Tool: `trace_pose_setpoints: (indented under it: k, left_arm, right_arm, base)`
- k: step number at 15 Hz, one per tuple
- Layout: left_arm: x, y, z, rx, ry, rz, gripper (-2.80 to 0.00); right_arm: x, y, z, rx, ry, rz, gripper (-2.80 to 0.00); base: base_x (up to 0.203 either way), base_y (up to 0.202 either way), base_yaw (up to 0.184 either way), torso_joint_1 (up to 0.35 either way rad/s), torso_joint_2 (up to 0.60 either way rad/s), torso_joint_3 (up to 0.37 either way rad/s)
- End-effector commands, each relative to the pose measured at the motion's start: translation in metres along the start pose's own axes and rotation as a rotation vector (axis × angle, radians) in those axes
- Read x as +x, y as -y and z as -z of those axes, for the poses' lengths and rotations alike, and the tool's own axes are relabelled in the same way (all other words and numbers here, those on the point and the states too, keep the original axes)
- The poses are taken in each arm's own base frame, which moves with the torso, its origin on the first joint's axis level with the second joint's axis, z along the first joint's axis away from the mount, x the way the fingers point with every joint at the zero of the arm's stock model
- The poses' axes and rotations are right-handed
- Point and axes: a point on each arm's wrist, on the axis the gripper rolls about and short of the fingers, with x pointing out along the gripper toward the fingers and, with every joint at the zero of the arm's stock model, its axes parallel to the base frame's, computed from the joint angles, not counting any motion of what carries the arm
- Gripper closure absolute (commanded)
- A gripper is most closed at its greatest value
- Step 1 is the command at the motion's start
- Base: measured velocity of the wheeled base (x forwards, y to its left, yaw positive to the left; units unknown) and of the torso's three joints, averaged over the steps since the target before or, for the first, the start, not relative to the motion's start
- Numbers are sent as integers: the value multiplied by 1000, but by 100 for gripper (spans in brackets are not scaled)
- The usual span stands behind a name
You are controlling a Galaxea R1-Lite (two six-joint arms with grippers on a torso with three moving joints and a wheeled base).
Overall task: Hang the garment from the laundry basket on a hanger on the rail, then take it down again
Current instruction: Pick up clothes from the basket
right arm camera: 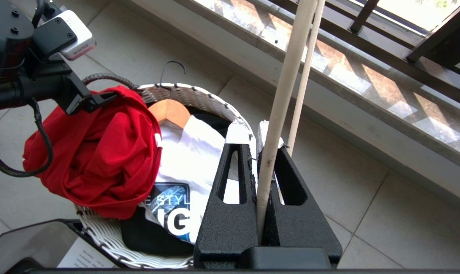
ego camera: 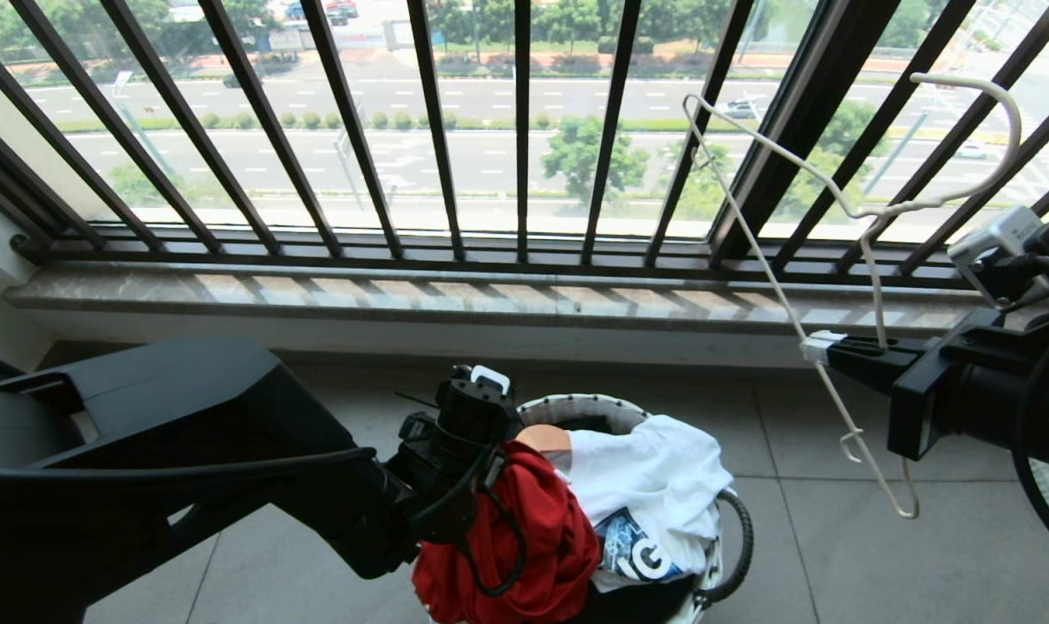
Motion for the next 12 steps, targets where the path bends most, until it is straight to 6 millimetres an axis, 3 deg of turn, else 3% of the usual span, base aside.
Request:
trace_pose_setpoints:
  k: [1, 2, 3, 12]
  left_arm:
    - [-1, -1, -1, -3, 6, -5, -280]
    - [-1, -1, -2, -4, 6, -5, -280]
    - [-1, -1, -1, -3, 4, -6, 0]
    - [-4, -4, -6, -22, 20, -4, 0]
  right_arm:
    - [0, 0, 0, -2, 2, -1, 0]
    - [0, 0, 0, -2, 2, -1, 0]
    - [0, 0, 0, -2, 2, -1, 0]
    - [0, 0, -1, -2, 4, -1, 0]
  base:
    - [0, 0, 0, 0, 0, 0]
    - [0, 0, 0, 0, 0, 0]
    - [0, 0, 0, 0, 0, 0]
    - [0, 0, 0, 0, 0, 0]
